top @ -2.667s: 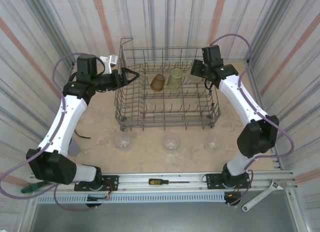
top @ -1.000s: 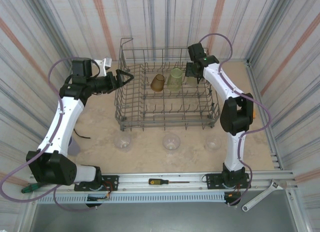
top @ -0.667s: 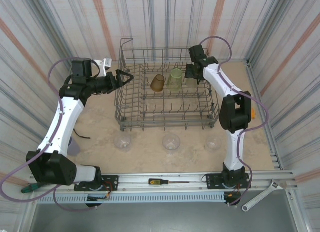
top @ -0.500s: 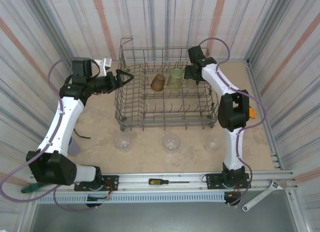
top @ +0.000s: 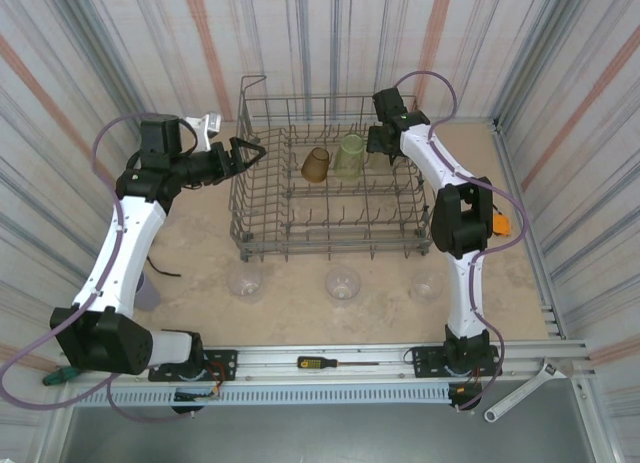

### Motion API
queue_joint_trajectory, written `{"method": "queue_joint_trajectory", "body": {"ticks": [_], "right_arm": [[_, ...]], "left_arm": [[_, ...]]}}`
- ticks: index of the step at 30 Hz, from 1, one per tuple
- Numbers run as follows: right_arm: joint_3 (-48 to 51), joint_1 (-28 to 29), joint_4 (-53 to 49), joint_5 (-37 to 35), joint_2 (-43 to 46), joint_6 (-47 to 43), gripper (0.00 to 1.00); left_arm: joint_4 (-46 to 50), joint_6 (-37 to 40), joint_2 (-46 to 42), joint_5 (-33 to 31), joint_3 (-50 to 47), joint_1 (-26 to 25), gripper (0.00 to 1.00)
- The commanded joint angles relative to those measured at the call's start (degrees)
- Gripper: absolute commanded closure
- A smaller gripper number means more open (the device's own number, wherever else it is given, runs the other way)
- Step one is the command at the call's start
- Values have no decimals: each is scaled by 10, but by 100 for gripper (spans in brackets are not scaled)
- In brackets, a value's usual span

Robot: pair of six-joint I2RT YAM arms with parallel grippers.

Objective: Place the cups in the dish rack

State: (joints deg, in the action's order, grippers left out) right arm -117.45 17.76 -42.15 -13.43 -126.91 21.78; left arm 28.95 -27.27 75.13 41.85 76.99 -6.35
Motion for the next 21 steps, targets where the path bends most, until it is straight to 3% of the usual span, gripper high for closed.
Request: {"method": "queue_joint_trajectory", "body": {"ticks": [1, 9, 10, 21], "right_arm": [[-4, 5, -36, 16, 2, 1, 22], [2, 2, -47, 8, 50, 19, 6], [4, 1, -46, 9, 54, 22, 0], [32, -17, -47, 28, 107, 43, 1]], "left_arm": [[-13, -10, -16, 3, -2, 5, 1], [-11, -11, -33, 3, -10, 5, 1], [-11, -10, -36, 3, -11, 6, 1], [-2, -8, -54, 3, -22, 11, 1]]}}
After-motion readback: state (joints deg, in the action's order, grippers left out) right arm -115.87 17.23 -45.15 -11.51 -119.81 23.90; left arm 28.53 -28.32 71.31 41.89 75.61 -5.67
